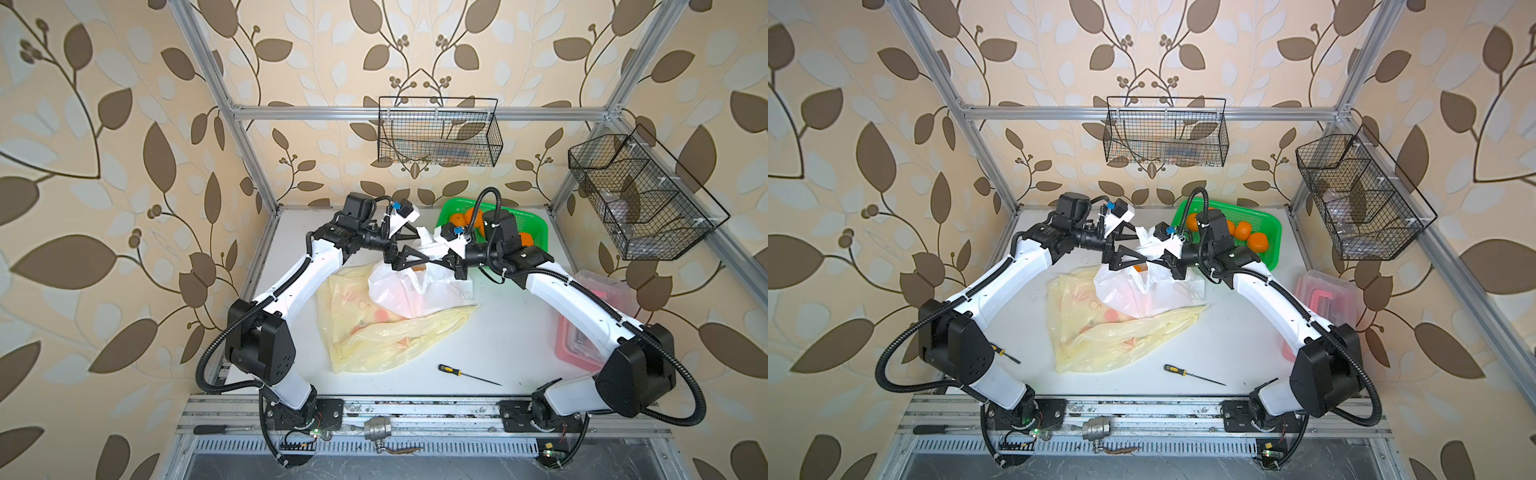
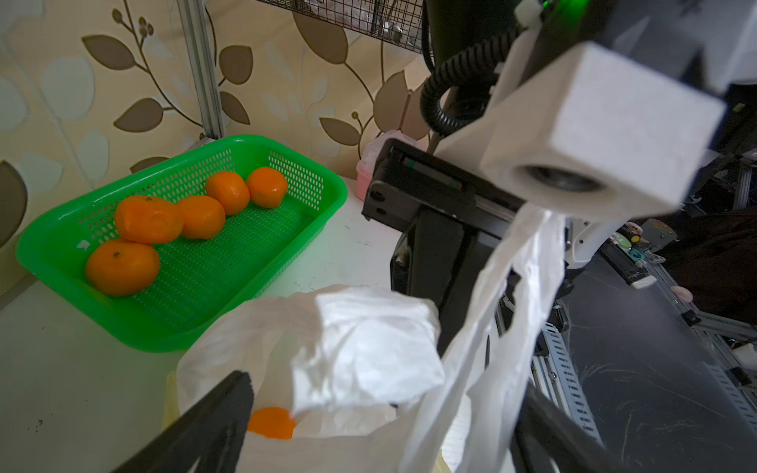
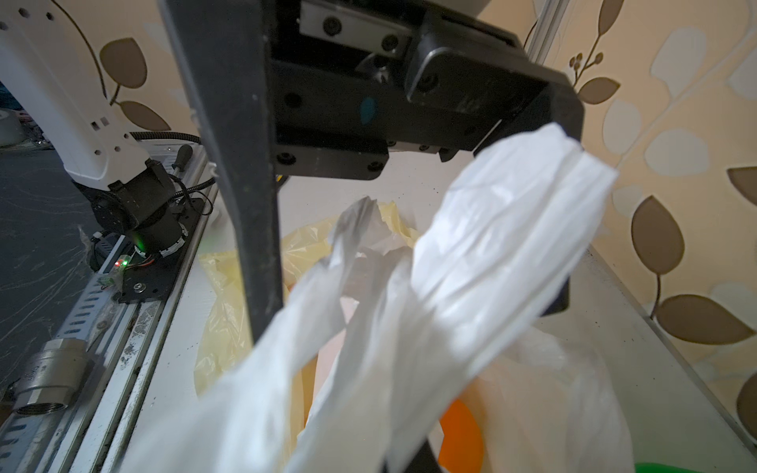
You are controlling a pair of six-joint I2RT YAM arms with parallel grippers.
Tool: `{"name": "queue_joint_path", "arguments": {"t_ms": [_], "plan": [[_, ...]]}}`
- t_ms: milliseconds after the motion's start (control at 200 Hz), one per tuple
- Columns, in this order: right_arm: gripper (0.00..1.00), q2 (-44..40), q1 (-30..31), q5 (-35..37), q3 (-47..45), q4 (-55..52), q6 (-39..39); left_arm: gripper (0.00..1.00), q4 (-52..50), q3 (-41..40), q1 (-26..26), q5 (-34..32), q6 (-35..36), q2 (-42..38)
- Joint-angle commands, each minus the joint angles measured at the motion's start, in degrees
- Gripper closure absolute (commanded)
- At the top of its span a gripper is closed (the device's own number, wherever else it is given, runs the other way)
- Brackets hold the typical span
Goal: Place the oranges into plastic bags & tie knots
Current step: Tie the plastic bag at the center of the board.
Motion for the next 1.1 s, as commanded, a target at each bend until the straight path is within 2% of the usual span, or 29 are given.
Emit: {"name": "queue_joint_path", "arguments": {"t_ms": [0, 205, 355, 475, 640, 930, 1095], "plan": [[1.00, -0.60, 0.20, -1.58, 0.89, -0.44, -1.16, 0.04, -1.72, 2.79, -0.87, 0.45, 2.28, 1.10], [1.00, -0.44, 0.20, -1.51, 0.96, -0.42, -1.11, 0.10, -4.35, 4.30, -1.86, -2.41, 4.52, 2.44], [1.00, -0.48, 0.20, -0.98, 0.93, -1.00, -1.58, 0.26, 2.68, 2.05, -1.78, -5.93, 0.53, 0.72], [1.00, -0.61, 0.20, -0.69, 0.96, -1.90, -2.27, 0.34, 8.32, 0.02, -1.52, -7.38, -2.82, -1.21], [1.00, -0.75, 0.20, -0.68, 0.90, -2.57, -2.97, 0.36, 13.61, -2.16, -0.48, -7.67, -6.54, -3.08], [1.00, -1.07, -0.39, -0.02, 0.26, -2.57, -2.88, 0.35, 13.52, -3.23, -0.19, -5.50, -6.81, -4.37], [1.00, -1.79, -0.43, -0.86, -0.85, -1.66, -2.87, 0.28, 11.55, -1.79, -0.19, -3.24, -6.76, -3.47]]}}
